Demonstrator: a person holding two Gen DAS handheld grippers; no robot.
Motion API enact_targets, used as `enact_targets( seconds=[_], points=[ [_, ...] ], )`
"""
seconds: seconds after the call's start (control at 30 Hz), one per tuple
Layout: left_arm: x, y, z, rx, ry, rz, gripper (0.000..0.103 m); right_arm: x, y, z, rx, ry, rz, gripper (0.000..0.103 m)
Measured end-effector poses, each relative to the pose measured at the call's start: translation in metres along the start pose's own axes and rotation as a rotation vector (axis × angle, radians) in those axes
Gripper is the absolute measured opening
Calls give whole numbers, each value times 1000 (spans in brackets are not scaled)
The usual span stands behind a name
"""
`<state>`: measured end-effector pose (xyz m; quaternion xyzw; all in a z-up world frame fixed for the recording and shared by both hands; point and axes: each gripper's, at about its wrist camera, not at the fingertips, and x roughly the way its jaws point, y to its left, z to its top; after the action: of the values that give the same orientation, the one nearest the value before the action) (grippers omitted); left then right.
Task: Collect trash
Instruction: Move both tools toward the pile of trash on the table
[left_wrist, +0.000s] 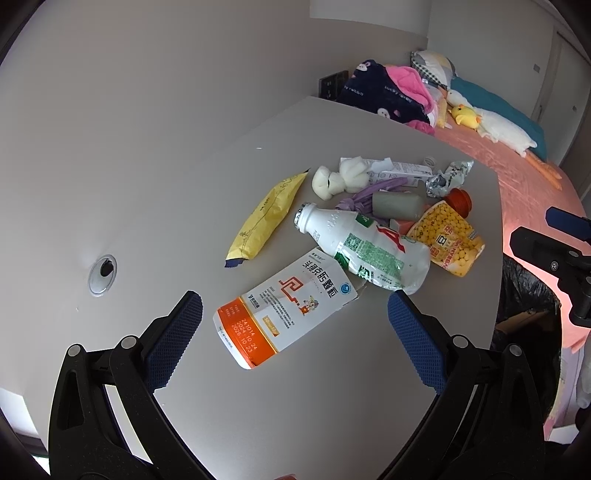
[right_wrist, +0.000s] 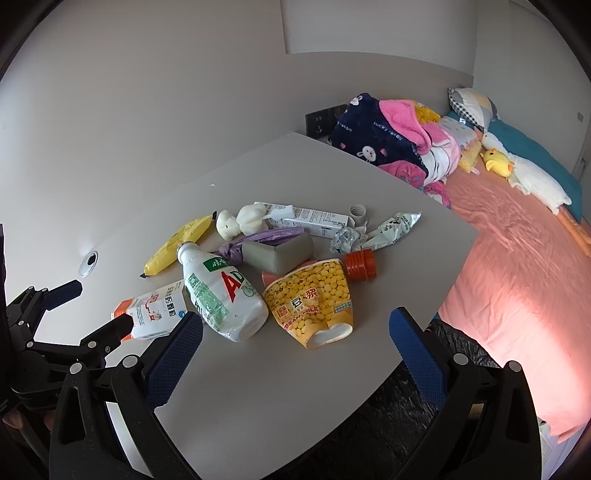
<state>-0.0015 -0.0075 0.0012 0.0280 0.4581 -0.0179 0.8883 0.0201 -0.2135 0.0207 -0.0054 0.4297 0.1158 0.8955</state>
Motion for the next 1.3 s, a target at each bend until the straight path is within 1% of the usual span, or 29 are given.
enact_targets(
  seconds=[1.3],
  points=[
    [-1, -8, -1, 33, 6, -17, 97, -3, -2, -1, 5, 1, 0, 100]
  ],
)
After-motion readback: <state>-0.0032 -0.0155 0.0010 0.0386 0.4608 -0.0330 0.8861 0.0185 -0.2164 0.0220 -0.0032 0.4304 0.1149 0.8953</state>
